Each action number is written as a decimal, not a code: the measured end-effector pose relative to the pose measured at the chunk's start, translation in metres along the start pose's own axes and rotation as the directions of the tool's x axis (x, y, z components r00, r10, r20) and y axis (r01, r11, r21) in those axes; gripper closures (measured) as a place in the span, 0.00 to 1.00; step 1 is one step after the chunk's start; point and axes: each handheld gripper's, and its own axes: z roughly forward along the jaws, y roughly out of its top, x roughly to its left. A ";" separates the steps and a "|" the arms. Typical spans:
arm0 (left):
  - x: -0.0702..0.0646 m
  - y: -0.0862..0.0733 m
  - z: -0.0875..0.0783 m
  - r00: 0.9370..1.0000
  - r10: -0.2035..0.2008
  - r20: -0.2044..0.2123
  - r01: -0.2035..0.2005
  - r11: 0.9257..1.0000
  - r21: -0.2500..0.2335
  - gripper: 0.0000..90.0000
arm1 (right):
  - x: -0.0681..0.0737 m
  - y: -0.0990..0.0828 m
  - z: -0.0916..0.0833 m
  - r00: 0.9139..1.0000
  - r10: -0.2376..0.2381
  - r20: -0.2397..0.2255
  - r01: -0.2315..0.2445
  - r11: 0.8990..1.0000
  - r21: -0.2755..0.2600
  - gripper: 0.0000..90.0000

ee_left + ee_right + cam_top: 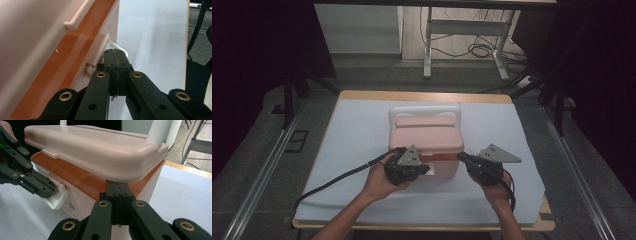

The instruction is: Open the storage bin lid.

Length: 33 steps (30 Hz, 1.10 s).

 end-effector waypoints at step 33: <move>0.000 -0.001 0.000 1.000 -0.007 0.007 0.007 1.000 -0.001 1.00 | -0.017 0.058 0.005 0.999 -0.007 -0.036 0.008 1.000 0.030 1.00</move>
